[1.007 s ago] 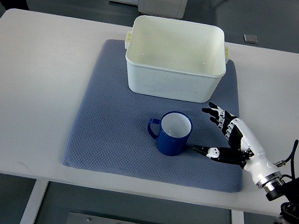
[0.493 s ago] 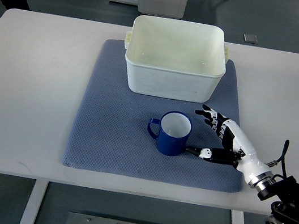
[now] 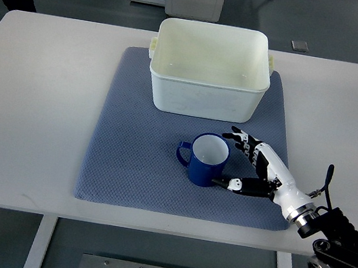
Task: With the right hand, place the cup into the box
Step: 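Wrap the right hand fingers around the mug body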
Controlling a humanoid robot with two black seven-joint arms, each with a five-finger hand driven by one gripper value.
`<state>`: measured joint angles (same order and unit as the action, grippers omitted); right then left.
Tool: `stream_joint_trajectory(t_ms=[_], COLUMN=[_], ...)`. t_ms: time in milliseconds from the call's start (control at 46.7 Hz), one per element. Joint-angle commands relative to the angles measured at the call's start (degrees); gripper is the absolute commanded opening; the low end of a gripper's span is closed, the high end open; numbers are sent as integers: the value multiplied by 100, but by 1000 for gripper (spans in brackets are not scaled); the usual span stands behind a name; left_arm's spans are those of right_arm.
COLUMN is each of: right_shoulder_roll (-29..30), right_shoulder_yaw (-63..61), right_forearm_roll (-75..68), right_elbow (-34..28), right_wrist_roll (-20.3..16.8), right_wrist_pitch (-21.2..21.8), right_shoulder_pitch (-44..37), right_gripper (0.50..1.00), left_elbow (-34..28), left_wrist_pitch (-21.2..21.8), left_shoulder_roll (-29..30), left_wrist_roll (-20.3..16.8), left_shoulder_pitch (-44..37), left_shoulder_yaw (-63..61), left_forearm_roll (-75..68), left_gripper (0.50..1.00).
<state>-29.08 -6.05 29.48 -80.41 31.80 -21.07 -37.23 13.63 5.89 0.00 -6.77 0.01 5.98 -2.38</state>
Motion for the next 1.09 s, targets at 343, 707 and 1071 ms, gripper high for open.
stream_joint_trajectory(t_ms=[343,707,1071], right_shoulder_roll=[288,368,482], right_shoulder_yaw=[-1,8,-1], right_forearm_roll=[-3,-3,-3], right_elbow=[104,166,184], right_wrist_roll=[-147,-235,-323], right_wrist_pitch=[-126,-126,-126], right_shoulder_pitch=[-56,-65,-73], right_gripper=[1000,1000,1000], left_elbow=[0,0,0], left_wrist_pitch=[0,0,0], left_shoulder_roll=[0,0,0], left_wrist_roll=[0,0,0], left_shoulder_pitch=[-1,-1,-1], left_shoulder_yaw=[0,0,0], left_forearm_roll=[0,0,0], left_gripper=[1000,1000,1000])
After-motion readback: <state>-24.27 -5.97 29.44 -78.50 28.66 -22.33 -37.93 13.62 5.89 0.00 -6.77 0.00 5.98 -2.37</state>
